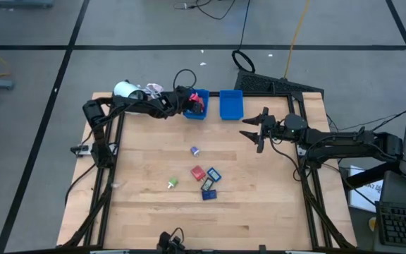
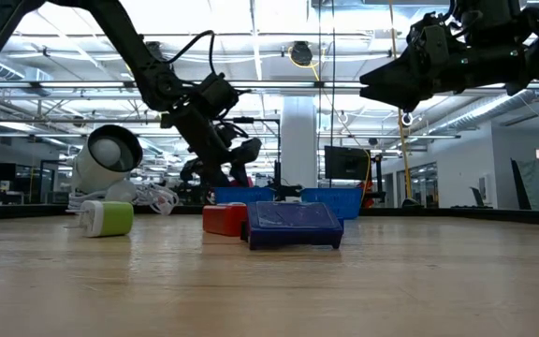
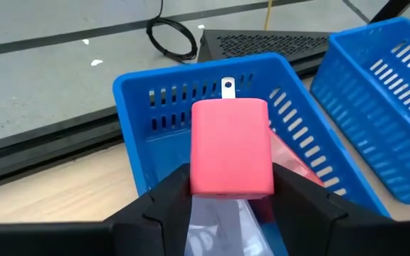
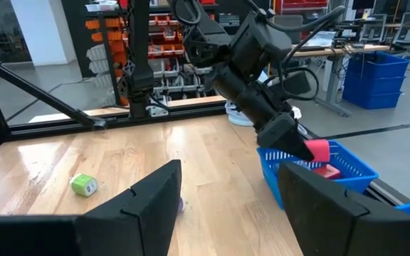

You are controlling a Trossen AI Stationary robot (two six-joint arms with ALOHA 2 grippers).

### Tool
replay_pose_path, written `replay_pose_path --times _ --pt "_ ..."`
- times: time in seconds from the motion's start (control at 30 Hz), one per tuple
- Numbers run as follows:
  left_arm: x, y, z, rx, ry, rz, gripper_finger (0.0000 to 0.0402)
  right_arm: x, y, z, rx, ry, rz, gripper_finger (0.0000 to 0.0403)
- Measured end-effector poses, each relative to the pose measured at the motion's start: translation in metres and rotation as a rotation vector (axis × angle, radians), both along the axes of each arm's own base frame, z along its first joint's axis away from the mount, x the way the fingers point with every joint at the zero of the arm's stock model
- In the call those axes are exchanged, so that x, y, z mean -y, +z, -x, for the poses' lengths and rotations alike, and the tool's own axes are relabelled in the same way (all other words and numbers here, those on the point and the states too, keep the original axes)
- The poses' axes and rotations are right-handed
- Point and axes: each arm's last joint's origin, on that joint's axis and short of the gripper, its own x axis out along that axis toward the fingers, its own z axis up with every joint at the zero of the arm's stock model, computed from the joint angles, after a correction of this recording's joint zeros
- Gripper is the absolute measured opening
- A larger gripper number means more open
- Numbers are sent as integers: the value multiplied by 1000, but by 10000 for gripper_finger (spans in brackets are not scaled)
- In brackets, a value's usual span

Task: Pick & Place Office items
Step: Put the pink charger adapter into the left basket, then put the green charger adapter into the left basket

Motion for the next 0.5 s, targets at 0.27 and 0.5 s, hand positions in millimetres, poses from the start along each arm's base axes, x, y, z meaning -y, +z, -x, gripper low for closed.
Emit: replay_pose_path --times 0.27,0.5 --pt "-1 1 -1 23 8 -5 184 0 0 0 -1 0 0 222" --pt "-1 4 -2 36 -2 -27 186 0 0 0 -1 0 0 222"
